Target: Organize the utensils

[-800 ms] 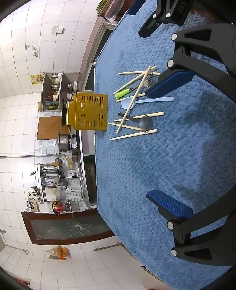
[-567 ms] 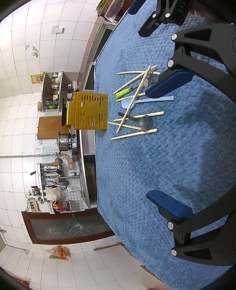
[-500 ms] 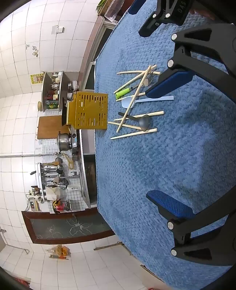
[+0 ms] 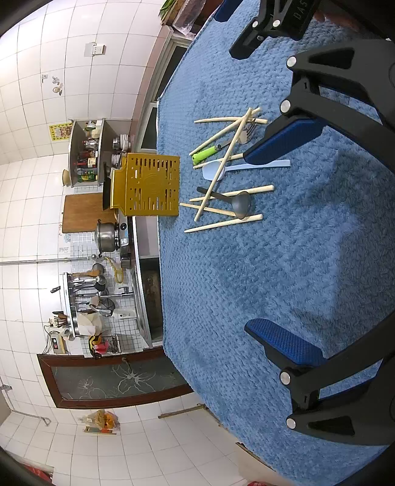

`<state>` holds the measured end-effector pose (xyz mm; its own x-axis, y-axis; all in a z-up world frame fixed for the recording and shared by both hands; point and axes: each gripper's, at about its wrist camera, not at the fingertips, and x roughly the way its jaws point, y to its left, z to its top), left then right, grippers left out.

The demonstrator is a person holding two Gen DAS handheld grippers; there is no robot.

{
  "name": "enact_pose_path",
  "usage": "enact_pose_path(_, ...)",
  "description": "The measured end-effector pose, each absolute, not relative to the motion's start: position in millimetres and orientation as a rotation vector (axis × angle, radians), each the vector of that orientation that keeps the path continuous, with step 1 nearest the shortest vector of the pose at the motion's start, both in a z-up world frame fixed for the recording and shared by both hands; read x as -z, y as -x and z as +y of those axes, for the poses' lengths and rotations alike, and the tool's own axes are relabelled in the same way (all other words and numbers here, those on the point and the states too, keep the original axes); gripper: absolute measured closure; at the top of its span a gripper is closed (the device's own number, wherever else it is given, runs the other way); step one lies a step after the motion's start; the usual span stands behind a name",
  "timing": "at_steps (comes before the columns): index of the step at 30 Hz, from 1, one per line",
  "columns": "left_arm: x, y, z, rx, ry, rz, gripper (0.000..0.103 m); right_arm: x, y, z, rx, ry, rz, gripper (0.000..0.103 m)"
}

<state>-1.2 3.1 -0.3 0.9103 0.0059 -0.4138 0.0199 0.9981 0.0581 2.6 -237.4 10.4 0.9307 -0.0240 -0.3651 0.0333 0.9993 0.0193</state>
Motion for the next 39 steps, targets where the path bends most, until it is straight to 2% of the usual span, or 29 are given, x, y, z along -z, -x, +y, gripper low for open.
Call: enact_pose_path(39, 2.5, -1.5, 1.0, 0.005, -0.065, 0.428, 0.005, -7.4, -1.9, -242.2, 0.037, -0.034, 0.380, 0.004)
